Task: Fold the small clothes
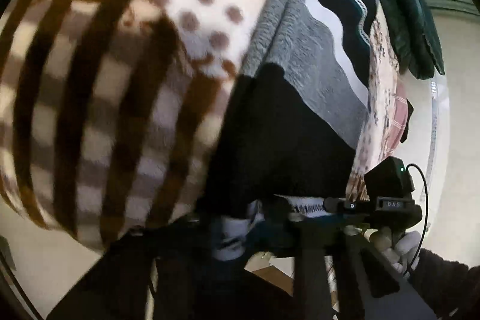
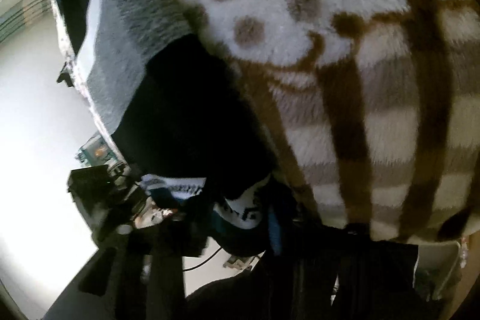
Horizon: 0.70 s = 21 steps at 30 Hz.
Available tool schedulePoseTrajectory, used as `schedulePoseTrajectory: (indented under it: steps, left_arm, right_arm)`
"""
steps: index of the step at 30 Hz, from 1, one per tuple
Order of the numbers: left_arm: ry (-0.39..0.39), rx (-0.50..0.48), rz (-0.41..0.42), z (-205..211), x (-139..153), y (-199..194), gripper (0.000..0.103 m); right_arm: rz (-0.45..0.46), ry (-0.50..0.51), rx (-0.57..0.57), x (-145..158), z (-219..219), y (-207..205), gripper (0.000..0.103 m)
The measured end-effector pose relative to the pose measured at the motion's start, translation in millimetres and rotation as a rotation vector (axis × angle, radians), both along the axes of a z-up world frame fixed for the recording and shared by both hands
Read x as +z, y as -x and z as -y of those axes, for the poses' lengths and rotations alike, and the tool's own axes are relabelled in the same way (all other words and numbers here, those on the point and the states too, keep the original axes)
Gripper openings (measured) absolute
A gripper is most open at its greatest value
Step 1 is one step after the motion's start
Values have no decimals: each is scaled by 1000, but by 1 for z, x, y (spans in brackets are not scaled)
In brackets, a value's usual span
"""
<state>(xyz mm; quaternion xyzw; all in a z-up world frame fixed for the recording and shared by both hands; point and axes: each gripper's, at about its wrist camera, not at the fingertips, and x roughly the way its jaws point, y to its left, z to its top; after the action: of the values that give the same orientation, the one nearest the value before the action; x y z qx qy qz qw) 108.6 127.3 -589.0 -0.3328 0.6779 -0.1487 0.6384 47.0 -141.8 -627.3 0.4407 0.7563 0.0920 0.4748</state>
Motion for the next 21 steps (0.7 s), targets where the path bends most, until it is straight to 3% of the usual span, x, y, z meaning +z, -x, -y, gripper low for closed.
schedulePoseTrajectory:
  steps: [4,10,15,21]
  left_arm:
    - [3,42,16,-4,17,7,10]
    - [40,104,85,-13,66,-6,9]
    - [17,98,224,1,112,-59,9]
    - [-28,73,355,15,132,-140,9]
  right_arm:
    - [40,-19,24,21,-2,-3,16]
    - [116,-59,35,65,-2,-16,14]
    - [177,-80,-40,103,7,-51,14]
    - [287,-40,-160,137,21,-123,14]
